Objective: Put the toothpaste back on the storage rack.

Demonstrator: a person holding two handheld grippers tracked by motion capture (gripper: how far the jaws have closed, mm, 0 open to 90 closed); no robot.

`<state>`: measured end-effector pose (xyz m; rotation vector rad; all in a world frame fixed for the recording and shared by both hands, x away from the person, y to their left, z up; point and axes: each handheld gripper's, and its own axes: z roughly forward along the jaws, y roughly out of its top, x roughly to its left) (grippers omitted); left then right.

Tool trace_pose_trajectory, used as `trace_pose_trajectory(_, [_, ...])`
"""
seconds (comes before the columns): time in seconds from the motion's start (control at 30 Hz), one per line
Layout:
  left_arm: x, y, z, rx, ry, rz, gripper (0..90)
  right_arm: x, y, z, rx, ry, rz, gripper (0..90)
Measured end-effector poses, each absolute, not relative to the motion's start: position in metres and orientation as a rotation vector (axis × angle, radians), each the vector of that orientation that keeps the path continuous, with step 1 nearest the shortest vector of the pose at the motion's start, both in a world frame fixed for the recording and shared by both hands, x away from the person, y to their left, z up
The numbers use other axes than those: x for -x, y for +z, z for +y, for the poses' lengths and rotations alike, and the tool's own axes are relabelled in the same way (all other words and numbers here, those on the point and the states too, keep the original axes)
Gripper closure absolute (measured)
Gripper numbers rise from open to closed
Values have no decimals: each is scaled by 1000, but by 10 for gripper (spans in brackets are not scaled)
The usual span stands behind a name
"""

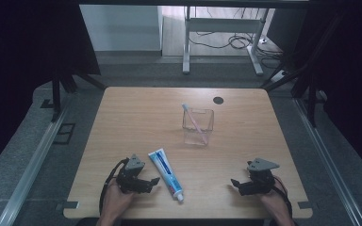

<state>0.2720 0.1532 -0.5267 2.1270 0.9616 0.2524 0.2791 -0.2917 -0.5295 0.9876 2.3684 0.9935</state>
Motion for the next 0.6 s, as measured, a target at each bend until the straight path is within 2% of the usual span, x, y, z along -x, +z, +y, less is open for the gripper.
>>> trace_pose_trajectory(0.2, [-272, -516, 152, -2109, 258, 980, 130, -279, -529, -295, -998, 1003, 2355, 40])
trace_pose_trajectory(0.33, [-271, -511, 148, -2139, 258, 965, 157, -280, -529, -296, -1004, 1005, 2345, 48])
trace_pose_trajectory(0.5, [-270, -504, 141, -2143, 243, 918, 368, -280, -529, -297, -1005, 996, 2340, 58])
trace_pose_trajectory(0.53, [-270, -501, 138, -2146, 238, 901, 460, -280, -529, -297, -1005, 997, 2340, 59])
trace_pose_trajectory(0.57, [-270, -501, 138, -2146, 238, 901, 508, -280, -529, -297, -1005, 997, 2340, 59])
trace_pose_trajectory(0.6, [-271, -500, 135, -2148, 233, 900, 508, -280, -529, -297, -1005, 996, 2340, 59])
